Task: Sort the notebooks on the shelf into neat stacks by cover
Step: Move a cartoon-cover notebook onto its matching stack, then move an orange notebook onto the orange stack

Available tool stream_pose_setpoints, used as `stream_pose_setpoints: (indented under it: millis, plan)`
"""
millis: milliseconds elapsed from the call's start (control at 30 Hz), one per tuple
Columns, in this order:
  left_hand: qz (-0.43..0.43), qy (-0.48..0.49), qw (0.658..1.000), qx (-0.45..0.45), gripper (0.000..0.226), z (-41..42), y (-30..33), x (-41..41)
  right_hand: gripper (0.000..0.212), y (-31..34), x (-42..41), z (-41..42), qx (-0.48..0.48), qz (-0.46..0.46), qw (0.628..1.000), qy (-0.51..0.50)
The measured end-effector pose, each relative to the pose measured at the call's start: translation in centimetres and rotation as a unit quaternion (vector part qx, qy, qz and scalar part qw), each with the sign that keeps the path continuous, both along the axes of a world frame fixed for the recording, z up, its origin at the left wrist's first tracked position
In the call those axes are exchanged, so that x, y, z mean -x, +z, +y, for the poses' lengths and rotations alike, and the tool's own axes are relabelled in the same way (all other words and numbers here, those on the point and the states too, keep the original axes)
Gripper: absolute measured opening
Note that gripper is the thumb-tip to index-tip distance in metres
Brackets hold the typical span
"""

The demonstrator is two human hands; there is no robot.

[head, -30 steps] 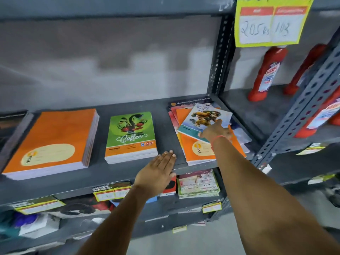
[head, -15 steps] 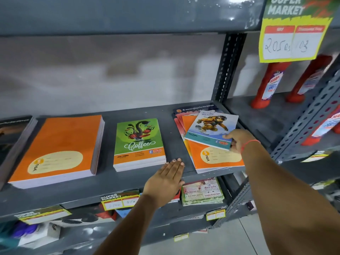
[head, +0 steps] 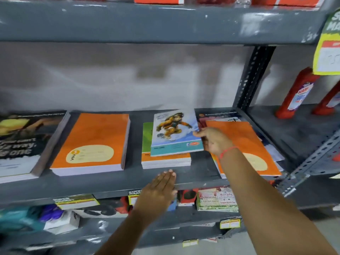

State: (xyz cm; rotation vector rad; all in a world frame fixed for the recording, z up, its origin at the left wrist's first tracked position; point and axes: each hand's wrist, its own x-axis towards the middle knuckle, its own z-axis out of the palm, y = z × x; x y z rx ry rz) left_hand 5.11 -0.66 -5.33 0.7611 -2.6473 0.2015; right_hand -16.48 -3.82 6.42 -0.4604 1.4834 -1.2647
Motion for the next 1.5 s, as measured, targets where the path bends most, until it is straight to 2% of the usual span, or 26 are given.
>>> stream_pose_setpoints:
  millis: [167, 233, 300, 367, 567, 667, 767, 833, 867, 900, 967, 1000, 1067, 1167, 1333, 1367, 1433, 1467, 1500]
  plan:
    - [0.008, 0.129, 0.989, -0.065, 0.060, -0.6, 0.6, -6.0, 0.022, -2.3, -2.6, -1.1, -0.020, 0.032, 0.999, 0.000]
    - [0.006, 0.171, 0.982, -0.079, 0.063, -0.7, 0.5, -7.2, 0.027, -3.0, -2.9, -1.6, -0.019, 0.105, 0.994, -0.018]
    - [0.000, 0.191, 0.976, -0.104, 0.065, -0.7, 0.3, -7.4, 0.037, -3.7, -2.8, -1.9, -0.041, 0.277, 0.960, -0.012]
    - [0.000, 0.199, 0.972, -0.122, 0.066, -0.6, -0.2, -7.1, 0.041, -3.9, -2.9, -2.0, -0.075, 0.395, 0.915, 0.017]
    - [0.016, 0.217, 0.966, -0.139, 0.069, -0.6, -0.3, -6.5, 0.026, -4.3, -2.9, -2.4, -0.120, 0.513, 0.846, 0.089]
    - [0.111, 0.169, 0.975, -0.097, 0.063, 0.1, 0.7, -4.5, 0.031, -4.1, -2.6, -1.9, -0.094, 0.545, 0.829, 0.084]
    - [0.180, 0.048, 0.980, -0.066, 0.043, 1.1, 2.6, 0.6, 0.034, -4.0, -0.5, -0.1, -0.080, 0.550, 0.831, -0.002]
    - [0.184, 0.013, 0.974, -0.128, 0.032, 2.0, 4.1, 5.1, 0.040, -4.1, 2.0, 1.8, -0.134, 0.568, 0.811, -0.038]
    - [0.182, 0.020, 0.964, -0.193, 0.030, 2.5, 4.6, 7.3, 0.042, -4.2, 3.5, 3.0, -0.180, 0.570, 0.800, -0.048]
    - [0.175, 0.042, 0.942, -0.282, 0.029, 2.6, 4.9, 9.2, 0.043, -4.4, 4.6, 4.1, -0.230, 0.570, 0.787, -0.053]
    - [0.163, 0.086, 0.873, -0.452, 0.026, 2.7, 5.3, 12.7, 0.046, -4.7, 7.2, 6.8, -0.301, 0.563, 0.768, -0.054]
    - [0.168, 0.103, 0.845, -0.498, 0.024, 2.7, 5.4, 14.3, 0.046, -4.8, 8.4, 8.0, -0.312, 0.557, 0.768, -0.060]
    - [0.183, 0.132, 0.814, -0.536, 0.021, 2.3, 5.4, 16.2, 0.046, -4.9, 10.1, 9.6, -0.306, 0.540, 0.781, -0.061]
    - [0.205, 0.164, 0.792, -0.550, 0.018, 1.7, 5.1, 17.6, 0.045, -4.7, 11.3, 10.5, -0.298, 0.509, 0.807, -0.036]
    - [0.263, 0.196, 0.756, -0.566, 0.016, 1.9, 5.0, 18.3, 0.040, -4.4, 12.9, 10.8, -0.296, 0.463, 0.833, -0.055]
    - [0.276, 0.196, 0.755, -0.562, 0.014, 2.0, 5.2, 18.4, 0.036, -4.2, 13.2, 11.0, -0.287, 0.444, 0.847, -0.061]
    - [0.298, 0.179, 0.764, -0.543, 0.008, 2.2, 6.1, 18.6, 0.015, -3.3, 14.1, 11.2, -0.250, 0.393, 0.881, -0.085]
    - [0.309, 0.167, 0.770, -0.533, 0.009, 2.2, 6.7, 18.7, 0.011, -2.9, 14.6, 11.3, -0.225, 0.366, 0.898, -0.096]
    - [0.318, 0.159, 0.774, -0.524, 0.012, 2.1, 7.4, 18.4, 0.021, -2.3, 14.8, 11.3, -0.204, 0.340, 0.913, -0.098]
